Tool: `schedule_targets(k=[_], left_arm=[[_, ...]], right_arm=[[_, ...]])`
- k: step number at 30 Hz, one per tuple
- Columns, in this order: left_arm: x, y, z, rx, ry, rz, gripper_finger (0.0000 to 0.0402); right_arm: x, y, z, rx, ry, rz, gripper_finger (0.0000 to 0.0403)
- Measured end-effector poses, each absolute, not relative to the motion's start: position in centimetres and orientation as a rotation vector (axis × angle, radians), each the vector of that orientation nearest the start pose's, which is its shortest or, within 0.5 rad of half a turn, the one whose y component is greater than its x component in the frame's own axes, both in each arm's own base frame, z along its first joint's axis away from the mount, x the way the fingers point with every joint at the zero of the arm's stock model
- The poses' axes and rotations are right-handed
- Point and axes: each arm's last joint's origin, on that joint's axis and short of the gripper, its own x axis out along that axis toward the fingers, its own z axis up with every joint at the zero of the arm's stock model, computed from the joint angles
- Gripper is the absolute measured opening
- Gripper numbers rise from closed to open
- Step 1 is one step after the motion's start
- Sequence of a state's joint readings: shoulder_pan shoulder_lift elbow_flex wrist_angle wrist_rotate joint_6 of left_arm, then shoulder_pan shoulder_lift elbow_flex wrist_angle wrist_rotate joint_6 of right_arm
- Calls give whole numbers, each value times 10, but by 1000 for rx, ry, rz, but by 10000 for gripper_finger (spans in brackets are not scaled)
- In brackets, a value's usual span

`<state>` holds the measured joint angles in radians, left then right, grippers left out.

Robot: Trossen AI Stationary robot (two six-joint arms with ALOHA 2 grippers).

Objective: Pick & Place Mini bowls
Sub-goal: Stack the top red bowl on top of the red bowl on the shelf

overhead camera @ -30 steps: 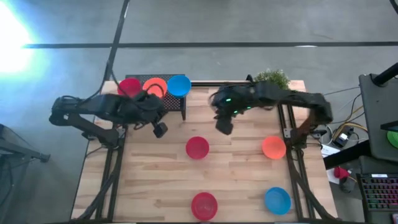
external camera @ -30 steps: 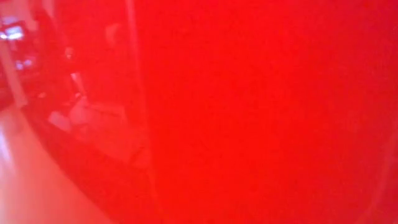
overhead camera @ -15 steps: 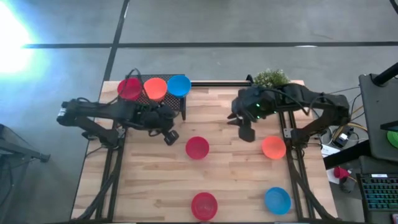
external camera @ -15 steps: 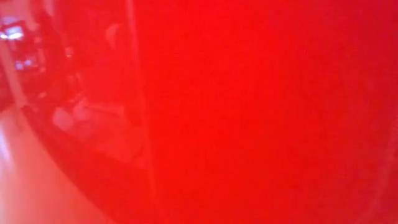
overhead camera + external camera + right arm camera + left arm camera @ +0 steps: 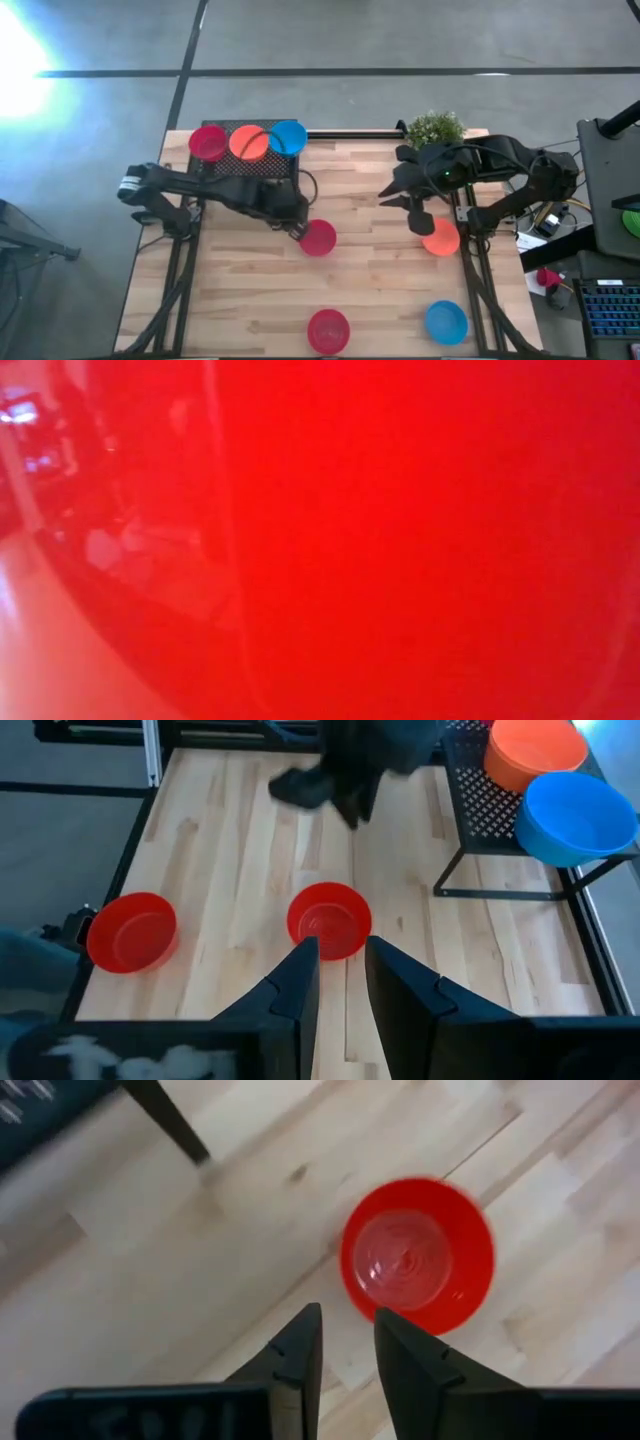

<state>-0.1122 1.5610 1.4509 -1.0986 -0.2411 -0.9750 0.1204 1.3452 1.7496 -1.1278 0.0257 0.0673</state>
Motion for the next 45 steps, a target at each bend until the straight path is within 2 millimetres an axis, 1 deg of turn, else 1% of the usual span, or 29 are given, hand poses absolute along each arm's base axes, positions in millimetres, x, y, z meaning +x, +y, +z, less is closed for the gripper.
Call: schedule_targets(k=[7, 17, 21, 32, 38, 45], left_arm=[[324, -27, 275, -696, 1099, 766, 87], [349, -27, 241, -754, 1099, 836, 87], [355, -26, 228, -752, 1125, 868, 87], [360, -22, 203, -771, 1157, 946, 87], [359, -22, 191, -806, 1147, 936, 87], [361, -22, 193, -802, 1143, 924, 87]], right_arm=[[222, 26, 453, 12, 716, 67, 81], [216, 25, 453, 10, 730, 65, 75], [216, 25, 454, 11, 729, 65, 79], [216, 25, 454, 9, 728, 66, 68], [216, 25, 454, -7, 728, 72, 70], [216, 25, 454, -8, 728, 72, 66]])
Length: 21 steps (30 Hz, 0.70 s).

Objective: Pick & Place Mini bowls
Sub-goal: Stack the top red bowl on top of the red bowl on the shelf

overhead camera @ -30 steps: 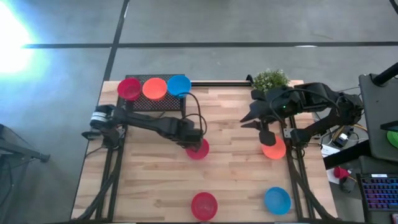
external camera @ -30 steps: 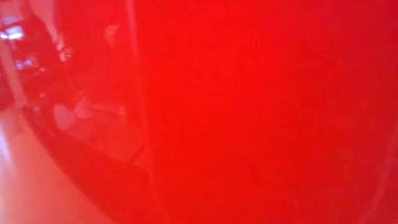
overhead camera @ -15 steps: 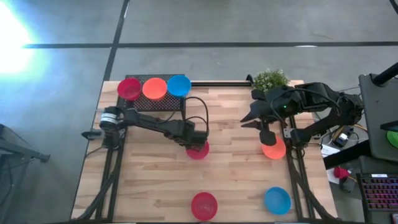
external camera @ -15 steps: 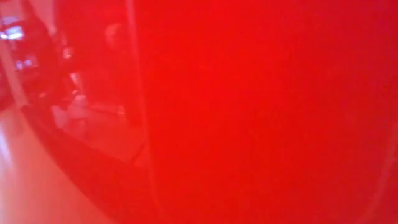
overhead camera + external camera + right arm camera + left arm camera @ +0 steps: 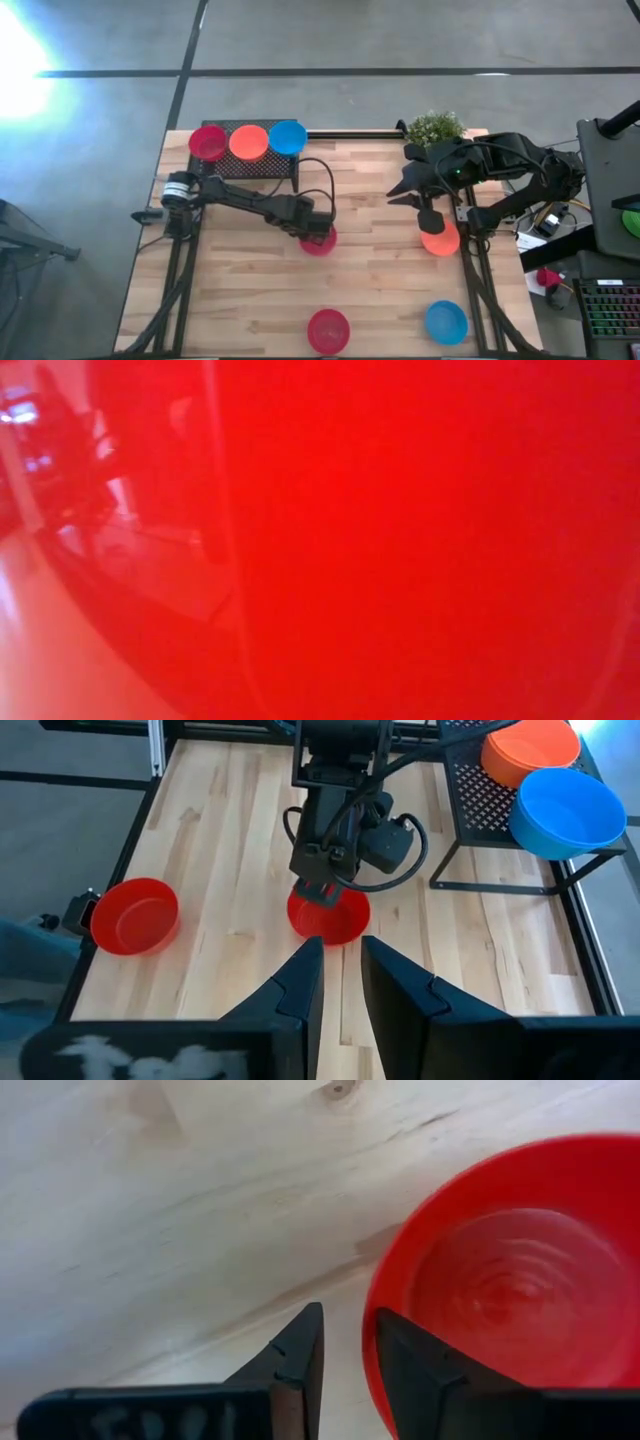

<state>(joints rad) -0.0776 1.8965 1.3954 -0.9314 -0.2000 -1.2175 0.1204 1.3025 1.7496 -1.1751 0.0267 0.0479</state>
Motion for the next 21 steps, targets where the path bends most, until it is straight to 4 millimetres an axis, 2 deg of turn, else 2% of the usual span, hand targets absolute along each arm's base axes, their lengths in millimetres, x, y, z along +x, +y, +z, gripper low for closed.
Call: schedule_targets(k=[5, 13, 17, 21], left_arm=[[363, -23, 197, -828, 1150, 885, 87], [356, -22, 180, -847, 1160, 914, 87], [356, -23, 173, -870, 1168, 872, 87], [356, -24, 173, -858, 1183, 847, 58]], right_arm=[[216, 25, 454, -13, 728, 74, 69], [216, 25, 454, -15, 728, 75, 65], [216, 25, 454, -21, 728, 77, 63], [216, 25, 454, -22, 728, 77, 66]])
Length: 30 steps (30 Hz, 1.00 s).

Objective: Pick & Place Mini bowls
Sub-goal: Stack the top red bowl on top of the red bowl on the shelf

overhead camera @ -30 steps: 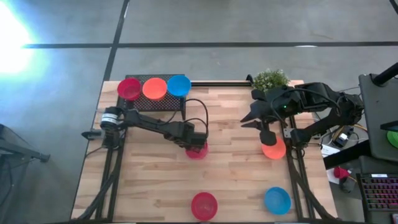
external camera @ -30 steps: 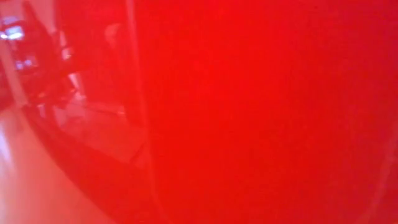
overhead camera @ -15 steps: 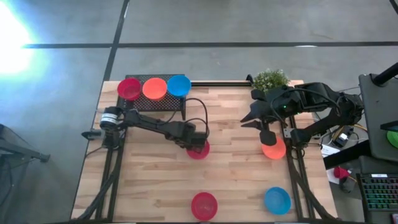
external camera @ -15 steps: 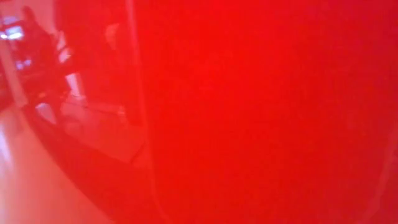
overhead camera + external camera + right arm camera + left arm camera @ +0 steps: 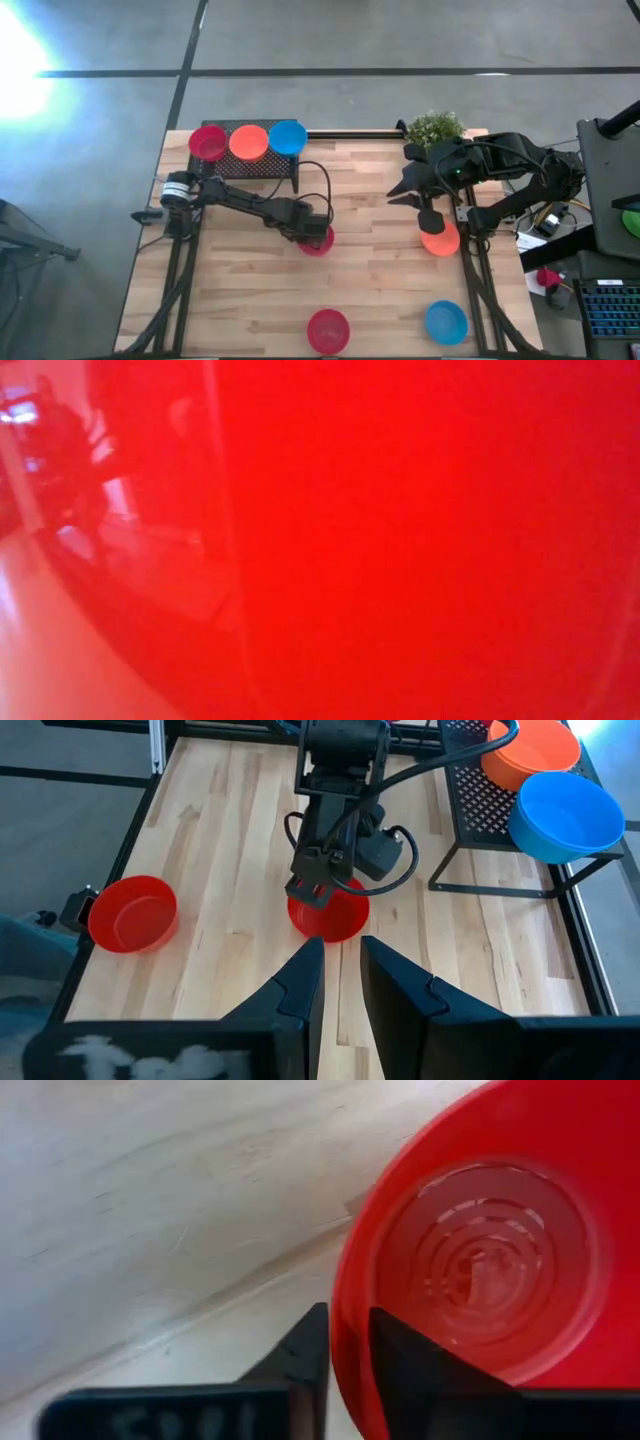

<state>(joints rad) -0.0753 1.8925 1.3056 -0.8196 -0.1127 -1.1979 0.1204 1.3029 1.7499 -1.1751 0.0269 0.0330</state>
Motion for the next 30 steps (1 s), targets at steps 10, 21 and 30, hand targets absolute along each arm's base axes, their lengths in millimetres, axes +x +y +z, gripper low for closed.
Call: schedule_targets(k=[10, 21, 30], left_arm=[[352, -24, 187, -843, 1204, 748, 2], [302, -18, 278, -898, 998, 705, 1], [226, -5, 345, -907, 689, 858, 0]], right_arm=[[216, 25, 454, -22, 727, 77, 62], [217, 25, 454, -33, 727, 81, 59], [217, 25, 454, -47, 724, 85, 60]])
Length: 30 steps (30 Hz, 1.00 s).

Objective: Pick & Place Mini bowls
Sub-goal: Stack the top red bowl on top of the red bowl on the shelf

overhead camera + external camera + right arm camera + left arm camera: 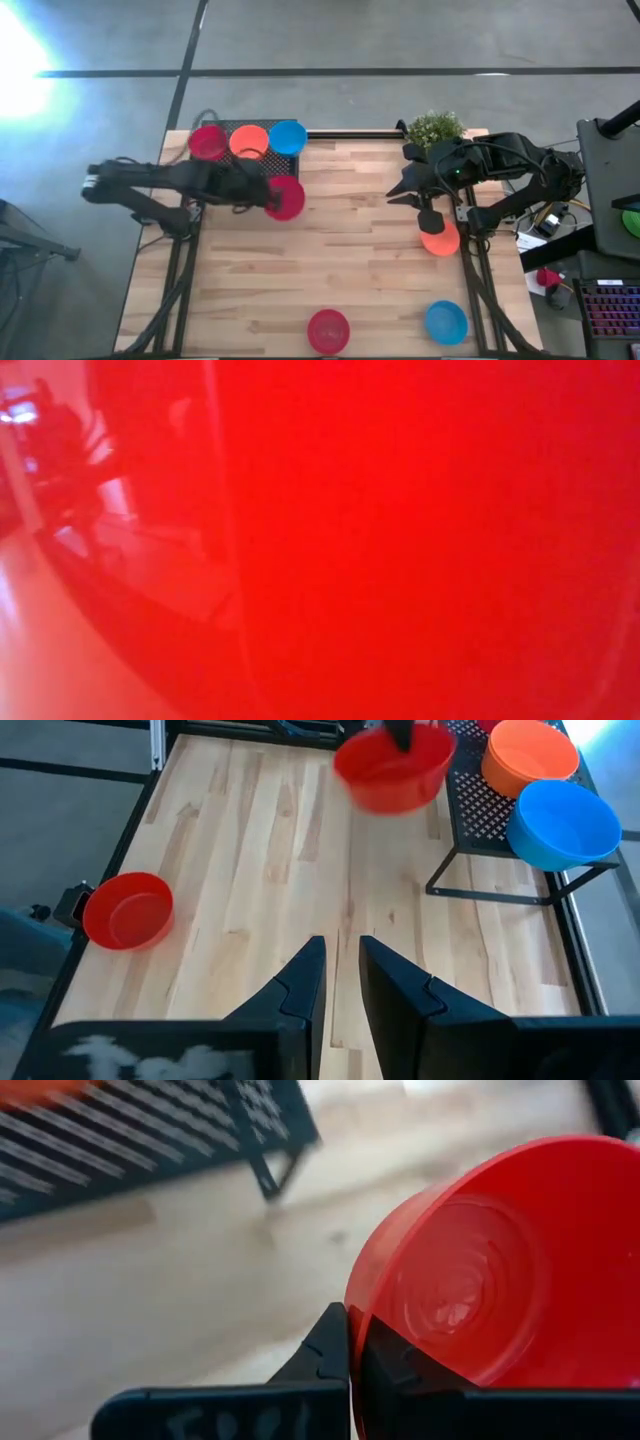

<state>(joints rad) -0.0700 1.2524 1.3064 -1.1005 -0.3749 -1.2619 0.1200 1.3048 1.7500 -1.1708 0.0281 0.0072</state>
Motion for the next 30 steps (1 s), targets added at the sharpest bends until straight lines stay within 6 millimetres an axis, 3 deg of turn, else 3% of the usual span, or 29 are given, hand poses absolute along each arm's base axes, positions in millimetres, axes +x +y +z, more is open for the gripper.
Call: schedule_targets(k=[6, 14, 22, 30], left_arm=[[186, 1, 369, -908, 536, 909, 0], [149, 13, 388, -883, 331, 999, 0], [120, 30, 399, -793, 198, 1140, 0], [91, 47, 415, -709, 174, 1346, 0]], right_arm=[[217, 25, 454, -54, 719, 87, 60], [217, 25, 454, -54, 714, 86, 59], [217, 25, 455, -52, 713, 86, 60], [219, 25, 456, -47, 690, 85, 62]])
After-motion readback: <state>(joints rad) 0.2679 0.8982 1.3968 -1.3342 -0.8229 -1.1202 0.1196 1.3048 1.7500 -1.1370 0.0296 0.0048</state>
